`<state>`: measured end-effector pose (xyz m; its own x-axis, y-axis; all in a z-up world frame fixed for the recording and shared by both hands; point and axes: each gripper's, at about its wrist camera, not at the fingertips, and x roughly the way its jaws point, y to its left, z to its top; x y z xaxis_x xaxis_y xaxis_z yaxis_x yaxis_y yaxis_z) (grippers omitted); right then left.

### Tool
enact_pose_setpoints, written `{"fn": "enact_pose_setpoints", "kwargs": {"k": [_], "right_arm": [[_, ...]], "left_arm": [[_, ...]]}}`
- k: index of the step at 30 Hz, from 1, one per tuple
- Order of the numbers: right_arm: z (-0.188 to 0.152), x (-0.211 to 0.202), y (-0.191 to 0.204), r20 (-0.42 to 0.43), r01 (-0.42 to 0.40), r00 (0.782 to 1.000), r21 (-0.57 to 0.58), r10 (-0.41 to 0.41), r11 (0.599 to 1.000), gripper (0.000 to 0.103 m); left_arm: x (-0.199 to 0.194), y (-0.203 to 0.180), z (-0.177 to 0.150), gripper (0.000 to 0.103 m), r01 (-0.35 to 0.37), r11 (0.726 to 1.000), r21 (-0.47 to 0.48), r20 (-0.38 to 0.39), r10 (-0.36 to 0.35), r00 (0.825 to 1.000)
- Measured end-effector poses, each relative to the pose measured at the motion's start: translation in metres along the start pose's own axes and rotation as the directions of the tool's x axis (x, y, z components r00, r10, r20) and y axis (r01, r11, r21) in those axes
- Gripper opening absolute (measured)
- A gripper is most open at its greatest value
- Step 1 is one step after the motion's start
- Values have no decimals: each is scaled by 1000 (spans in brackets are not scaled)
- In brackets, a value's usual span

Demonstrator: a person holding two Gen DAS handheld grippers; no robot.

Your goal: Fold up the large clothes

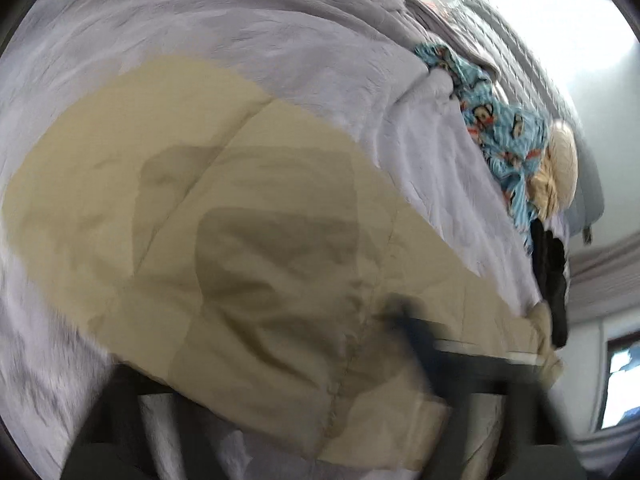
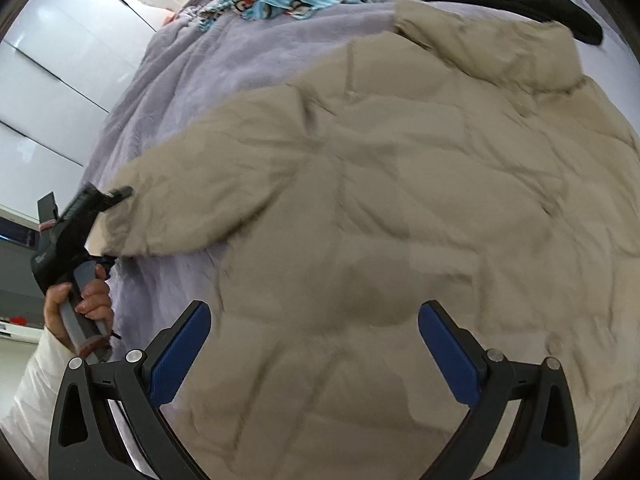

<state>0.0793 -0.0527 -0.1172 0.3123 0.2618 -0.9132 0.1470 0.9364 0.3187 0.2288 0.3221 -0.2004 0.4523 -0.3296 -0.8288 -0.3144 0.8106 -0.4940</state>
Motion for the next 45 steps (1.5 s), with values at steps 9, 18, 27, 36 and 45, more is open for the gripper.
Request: {"fn": "enact_pose_setpoints", "kwargs": {"k": [9,18,27,36,45], "right_arm": [[48,27,13,67,-156,986,90,150,984,10],[56,101,33,-13,-253,967,109,256,961,9],[40,64,-28,-2,-370,926,181,377,911,9],[-11,-61,-212,87,-135,989,218,119,966,9],[-28,-71,-281,55,-126,992,244,116,961,10]], "left_arm": [[-63,-47,12,11,-6,975,221,148,-27,989],[-120,-144,-27,11,28,868,495,219,-156,963],[-104,-306,-123,11,78,716,694,150,-250,957],[36,-412,-290,12,-94,463,881,107,-2,994],[52,-393,-330,101,-168,419,892,144,89,986]]}}
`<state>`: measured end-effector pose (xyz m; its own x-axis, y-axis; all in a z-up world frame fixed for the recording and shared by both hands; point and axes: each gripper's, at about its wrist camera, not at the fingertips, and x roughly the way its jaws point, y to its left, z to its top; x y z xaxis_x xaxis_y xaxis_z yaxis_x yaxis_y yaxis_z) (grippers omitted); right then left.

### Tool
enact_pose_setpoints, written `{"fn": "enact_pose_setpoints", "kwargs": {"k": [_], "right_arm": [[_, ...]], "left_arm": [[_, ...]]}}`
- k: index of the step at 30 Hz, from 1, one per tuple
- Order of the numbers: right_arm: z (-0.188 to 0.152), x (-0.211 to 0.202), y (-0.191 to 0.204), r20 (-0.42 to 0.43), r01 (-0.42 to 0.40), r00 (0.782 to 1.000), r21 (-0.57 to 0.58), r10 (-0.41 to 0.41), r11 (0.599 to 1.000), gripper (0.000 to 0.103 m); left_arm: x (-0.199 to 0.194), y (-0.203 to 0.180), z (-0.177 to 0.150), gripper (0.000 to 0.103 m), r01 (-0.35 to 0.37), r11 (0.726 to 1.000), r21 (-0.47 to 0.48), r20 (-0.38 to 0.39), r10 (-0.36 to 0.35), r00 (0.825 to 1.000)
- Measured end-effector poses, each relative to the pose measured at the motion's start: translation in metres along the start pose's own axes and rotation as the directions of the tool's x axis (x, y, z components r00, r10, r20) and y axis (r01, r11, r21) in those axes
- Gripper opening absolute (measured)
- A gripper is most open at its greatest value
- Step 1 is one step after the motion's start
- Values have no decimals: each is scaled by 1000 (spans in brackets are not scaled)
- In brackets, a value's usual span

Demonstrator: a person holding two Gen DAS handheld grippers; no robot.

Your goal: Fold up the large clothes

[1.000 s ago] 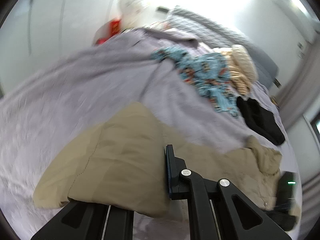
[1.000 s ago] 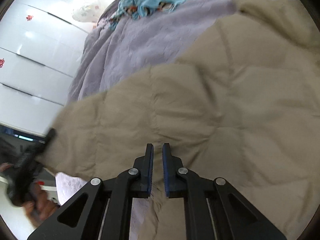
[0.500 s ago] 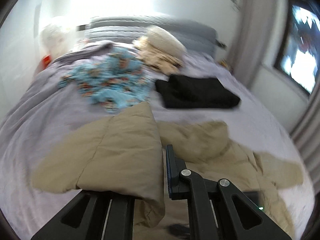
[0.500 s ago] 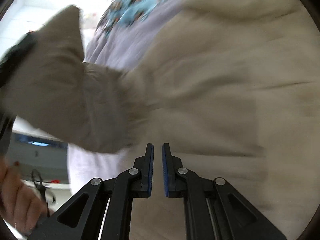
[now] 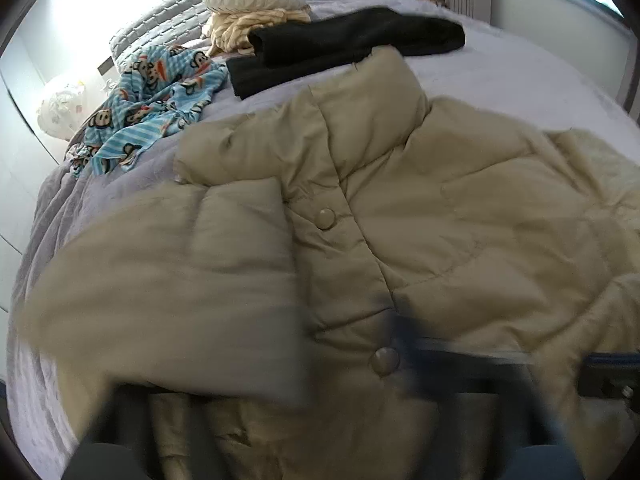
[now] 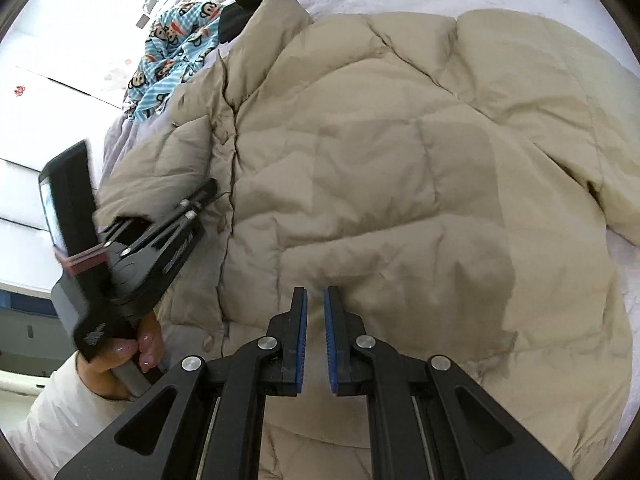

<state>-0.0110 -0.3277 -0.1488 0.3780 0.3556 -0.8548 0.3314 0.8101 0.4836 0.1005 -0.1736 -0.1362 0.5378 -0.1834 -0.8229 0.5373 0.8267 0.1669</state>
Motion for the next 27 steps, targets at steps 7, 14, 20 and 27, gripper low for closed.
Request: {"fn": "enact_pose_setpoints", "kwargs": {"k": [7,14,20,27], "right_arm": [[9,-5,27,41,71,997,-75,-69,995,26],[12,-8,136,172,155,980,-368,-97,917,84],[-9,66,233,271,371,929,-673,-254,640,84],[22,88,235,424,503,854,-521,-302,690,82]], "left_arm": [[-58,45,-29,101,-19,999,-50,98,23,995],[-76,153,-94,101,-234,949,-210,7,241,970],[-28,185,-122,101,-326,917,-231,-121,305,945],[3,223,-134,102,-306,818,-488,-188,243,951]]}}
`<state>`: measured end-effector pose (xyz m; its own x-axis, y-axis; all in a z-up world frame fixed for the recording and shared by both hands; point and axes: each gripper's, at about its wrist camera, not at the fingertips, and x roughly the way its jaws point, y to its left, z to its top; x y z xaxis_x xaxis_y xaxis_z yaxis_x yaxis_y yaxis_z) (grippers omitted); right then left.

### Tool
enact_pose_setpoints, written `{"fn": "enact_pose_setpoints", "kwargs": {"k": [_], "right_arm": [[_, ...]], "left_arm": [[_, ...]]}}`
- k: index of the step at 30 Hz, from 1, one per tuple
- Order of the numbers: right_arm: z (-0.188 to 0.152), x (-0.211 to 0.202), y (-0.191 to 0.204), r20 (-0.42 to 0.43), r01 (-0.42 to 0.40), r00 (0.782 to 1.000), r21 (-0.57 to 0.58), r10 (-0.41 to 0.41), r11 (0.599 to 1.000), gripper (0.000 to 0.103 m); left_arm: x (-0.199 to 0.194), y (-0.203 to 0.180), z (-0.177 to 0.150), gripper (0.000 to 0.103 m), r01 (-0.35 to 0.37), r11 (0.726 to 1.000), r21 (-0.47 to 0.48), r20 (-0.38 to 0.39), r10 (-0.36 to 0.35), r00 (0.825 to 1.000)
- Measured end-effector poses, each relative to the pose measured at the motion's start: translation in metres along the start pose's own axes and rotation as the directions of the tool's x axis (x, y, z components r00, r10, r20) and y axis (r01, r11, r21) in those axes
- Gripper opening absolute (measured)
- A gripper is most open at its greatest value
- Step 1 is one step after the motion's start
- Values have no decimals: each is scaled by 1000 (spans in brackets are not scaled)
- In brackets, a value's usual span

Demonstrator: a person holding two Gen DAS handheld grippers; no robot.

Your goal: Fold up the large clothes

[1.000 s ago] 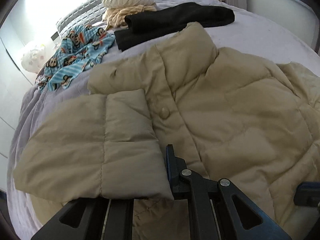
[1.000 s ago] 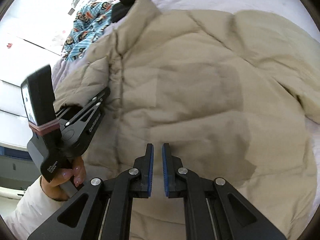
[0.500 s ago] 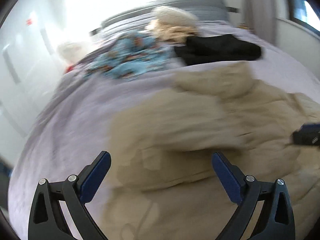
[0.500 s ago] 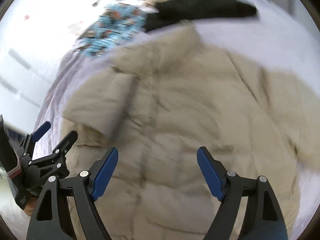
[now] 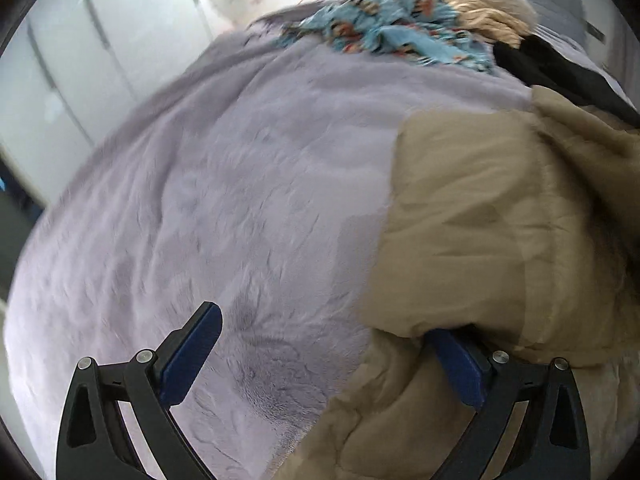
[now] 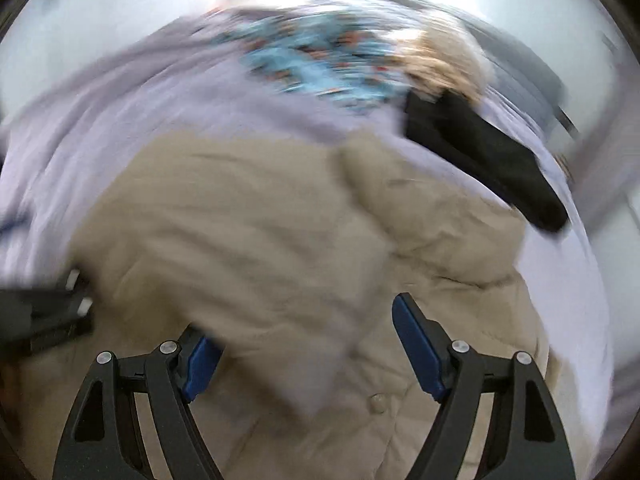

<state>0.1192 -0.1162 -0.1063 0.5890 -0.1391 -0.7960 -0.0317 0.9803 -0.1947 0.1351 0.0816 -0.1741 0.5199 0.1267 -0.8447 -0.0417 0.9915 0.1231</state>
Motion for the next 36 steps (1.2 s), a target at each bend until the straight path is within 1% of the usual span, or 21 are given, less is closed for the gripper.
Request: {"fn": "enact_pose_setpoints", "kwargs": {"k": [2,4,5,8,11,12,13,14,15,16,17,18,19,20,22,24,26,28,31,33,36], "right_arm": [[-3,-5,-42,43,-50,998,233,41,971,82],[-17,-4,-82,58,-88,996,430,70,898,82],[-30,0,-107,37,-82,997,537,74,840,82],[-66,20,-152,-29,-110,982,709,186,696,80],[-98,30,-180,-3,-178,951,812,310,555,74],[-103,31,-185,9,-192,945,825,327,532,71],[-106,31,-188,12,-198,941,830,337,522,64],[-107,31,-189,10,-197,941,829,339,523,47],[-106,32,-189,5,-200,938,825,347,528,36],[-105,35,-187,3,-211,931,820,364,532,17],[-103,37,-185,3,-223,925,814,380,536,12],[-101,37,-182,-1,-224,925,807,380,546,12],[-97,35,-180,-6,-223,928,792,373,568,11],[-94,32,-177,-13,-221,933,770,360,599,10],[-93,24,-171,-29,-207,941,740,338,640,10],[-99,25,-176,-65,-177,942,736,329,653,10],[-110,29,-186,-77,-164,938,760,338,629,10],[-124,31,-198,-63,-170,931,798,360,578,10],[-136,19,-212,-63,-136,942,826,328,547,11],[-144,8,-220,-60,-122,946,844,319,522,14],[-158,-10,-231,-48,-125,942,868,331,481,14]], "left_arm": [[3,4,-2,102,12,1000,-9,-1,-12,1000],[3,2,-4,102,9,1000,13,7,-9,1000],[3,1,-4,102,10,1000,23,1,-10,1000],[-9,4,2,101,44,998,53,-24,-43,999],[-42,15,9,101,125,989,84,14,-126,992],[-54,18,12,101,148,985,92,37,-152,988],[-63,21,19,101,166,982,94,57,-171,984],[-67,22,27,100,176,980,90,70,-183,981],[-68,22,37,92,193,978,77,85,-199,976],[-65,19,48,87,212,975,62,86,-217,972],[-58,13,59,87,226,973,52,79,-230,970],[-51,6,64,85,229,972,52,78,-233,969],[-42,-2,68,73,230,971,60,78,-234,969],[-28,-15,69,69,225,971,82,48,-229,972],[-4,-33,64,67,207,972,109,-22,-206,978],[15,-45,52,68,197,972,131,-53,-191,980],[22,-49,46,68,196,971,133,-54,-191,980],[23,-48,46,70,189,974,121,-55,-184,981],[19,-46,52,70,177,977,119,-69,-170,983],[7,-42,55,70,158,979,125,-57,-152,987],[-21,-40,54,70,175,975,137,-30,-173,985]]}}
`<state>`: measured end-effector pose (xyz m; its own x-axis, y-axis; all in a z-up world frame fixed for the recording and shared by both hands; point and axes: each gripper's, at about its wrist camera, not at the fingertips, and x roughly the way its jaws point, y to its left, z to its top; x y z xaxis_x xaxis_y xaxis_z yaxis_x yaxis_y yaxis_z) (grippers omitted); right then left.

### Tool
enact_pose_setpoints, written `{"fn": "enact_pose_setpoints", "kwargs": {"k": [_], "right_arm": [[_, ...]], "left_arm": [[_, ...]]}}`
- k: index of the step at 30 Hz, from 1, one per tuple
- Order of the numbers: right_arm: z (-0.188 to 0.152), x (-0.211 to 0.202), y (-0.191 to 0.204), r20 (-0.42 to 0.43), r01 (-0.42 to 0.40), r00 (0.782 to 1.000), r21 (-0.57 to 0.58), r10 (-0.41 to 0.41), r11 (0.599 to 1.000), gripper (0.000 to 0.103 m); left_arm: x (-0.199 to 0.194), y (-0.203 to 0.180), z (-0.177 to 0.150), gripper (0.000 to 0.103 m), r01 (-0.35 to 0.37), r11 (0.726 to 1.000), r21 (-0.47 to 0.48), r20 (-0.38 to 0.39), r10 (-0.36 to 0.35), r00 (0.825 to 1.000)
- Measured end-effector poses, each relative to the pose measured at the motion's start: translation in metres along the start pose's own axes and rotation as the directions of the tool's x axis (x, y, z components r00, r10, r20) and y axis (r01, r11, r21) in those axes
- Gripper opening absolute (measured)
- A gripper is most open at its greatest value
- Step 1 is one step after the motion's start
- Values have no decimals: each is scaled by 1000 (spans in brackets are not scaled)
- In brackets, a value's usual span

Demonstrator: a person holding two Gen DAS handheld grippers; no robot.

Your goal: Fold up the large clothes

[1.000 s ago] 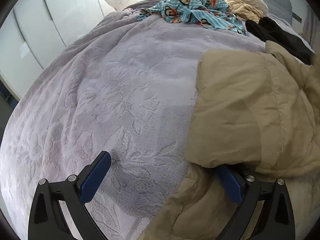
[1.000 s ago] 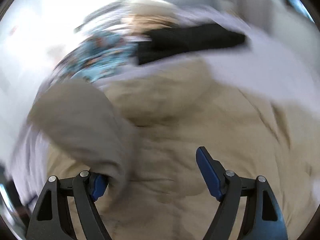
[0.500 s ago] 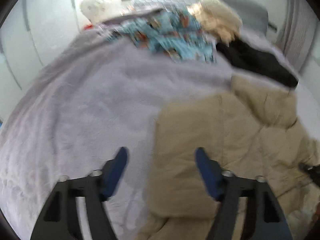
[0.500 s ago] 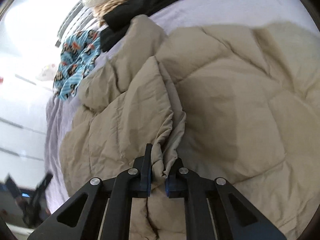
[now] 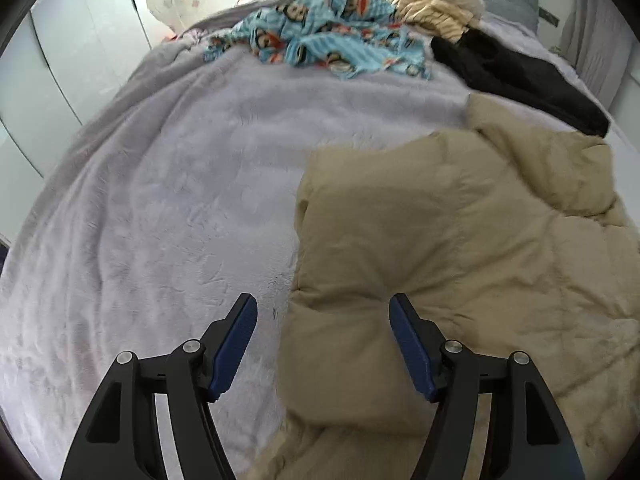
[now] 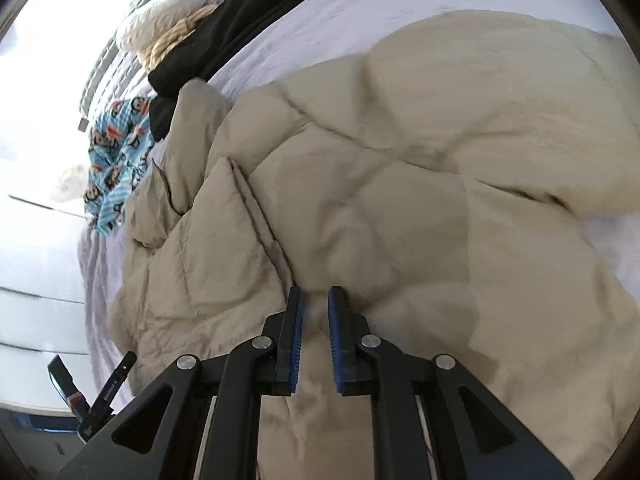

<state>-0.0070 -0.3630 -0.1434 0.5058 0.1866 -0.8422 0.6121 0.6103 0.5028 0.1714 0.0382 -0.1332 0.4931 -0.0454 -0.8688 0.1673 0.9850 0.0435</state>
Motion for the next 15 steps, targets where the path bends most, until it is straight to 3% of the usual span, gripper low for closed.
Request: {"fn": "enact_pose_setpoints", "kwargs": {"k": [3,5,6,7,8,13,15], "right_arm": [[-11,-17,-13,-21,-15,1000,31,15,999,15],[-22,-27,-18,-29,-15,999,44,16,999,23],[-27,-31,-20,-30,-11,999,46,13,999,26],[-34,-37,-22,-29,-11,999,53,12,999,35],[-40,-42,-25,-27,-16,999,61,17,998,42],[-60,-56,-32,-18,-41,999,88,43,995,46],[-65,-63,-37,-9,-45,999,104,46,994,52]], "left_arm": [[-23,-7,-6,70,32,999,29,8,-32,999],[-37,-15,-12,74,52,997,49,10,-53,999],[-45,-21,-16,90,69,996,56,11,-70,998],[-52,-24,-21,98,79,995,56,18,-80,997],[-60,-28,-24,98,92,994,56,29,-94,995],[-80,-54,-35,101,155,983,97,25,-158,987],[-84,-63,-36,103,172,979,109,26,-175,984]]}}
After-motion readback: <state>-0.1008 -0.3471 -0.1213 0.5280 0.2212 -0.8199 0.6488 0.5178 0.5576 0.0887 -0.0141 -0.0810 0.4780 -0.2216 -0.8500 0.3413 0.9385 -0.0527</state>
